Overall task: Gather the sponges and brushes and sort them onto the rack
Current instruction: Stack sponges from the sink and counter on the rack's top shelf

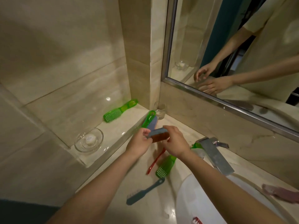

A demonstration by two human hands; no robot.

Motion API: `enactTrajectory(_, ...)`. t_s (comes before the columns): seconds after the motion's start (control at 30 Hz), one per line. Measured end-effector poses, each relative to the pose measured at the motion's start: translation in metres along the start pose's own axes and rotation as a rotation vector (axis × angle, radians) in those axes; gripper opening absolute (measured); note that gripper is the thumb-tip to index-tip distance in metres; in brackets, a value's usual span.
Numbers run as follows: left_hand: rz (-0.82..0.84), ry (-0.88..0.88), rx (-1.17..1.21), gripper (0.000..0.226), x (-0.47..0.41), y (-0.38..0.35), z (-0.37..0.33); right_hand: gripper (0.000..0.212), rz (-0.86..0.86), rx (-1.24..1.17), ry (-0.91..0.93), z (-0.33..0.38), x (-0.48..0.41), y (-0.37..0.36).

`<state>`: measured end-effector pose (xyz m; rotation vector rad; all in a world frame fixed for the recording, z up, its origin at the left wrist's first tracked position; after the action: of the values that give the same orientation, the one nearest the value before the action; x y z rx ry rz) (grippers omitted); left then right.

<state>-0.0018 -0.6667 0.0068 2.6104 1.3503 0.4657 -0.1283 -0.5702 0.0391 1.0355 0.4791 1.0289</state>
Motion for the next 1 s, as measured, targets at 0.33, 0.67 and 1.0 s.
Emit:
enactTrajectory(0.33, 0.017, 0.082, 0.016, 0.053, -0.029, -0.01, 0.045, 0.07, 0.095, 0.058, -0.016, -0.021, -0.058, -0.03)
enactTrajectory(0.67, -0.137, -0.018, 0.203, 0.054, -0.034, -0.004, 0.035, 0.029, -0.134, -0.188, -0.012, -0.028, -0.061, -0.025)
enactTrajectory(1.0, -0.251, 0.0, 0.372, 0.033, -0.047, 0.006, 0.012, 0.029, 0.145, -0.805, -0.164, 0.007, -0.06, -0.044)
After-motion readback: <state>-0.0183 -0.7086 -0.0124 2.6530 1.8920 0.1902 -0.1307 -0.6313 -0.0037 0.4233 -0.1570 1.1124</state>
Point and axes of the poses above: each hand's wrist, its own x-axis away from the middle knuckle, its own y-axis out of the back of the hand, z = x × y, the point moved 9 cm from there along -x, towards the middle knuckle, and after that the axes turned 10 degrees about x, right-handed, at the moved point
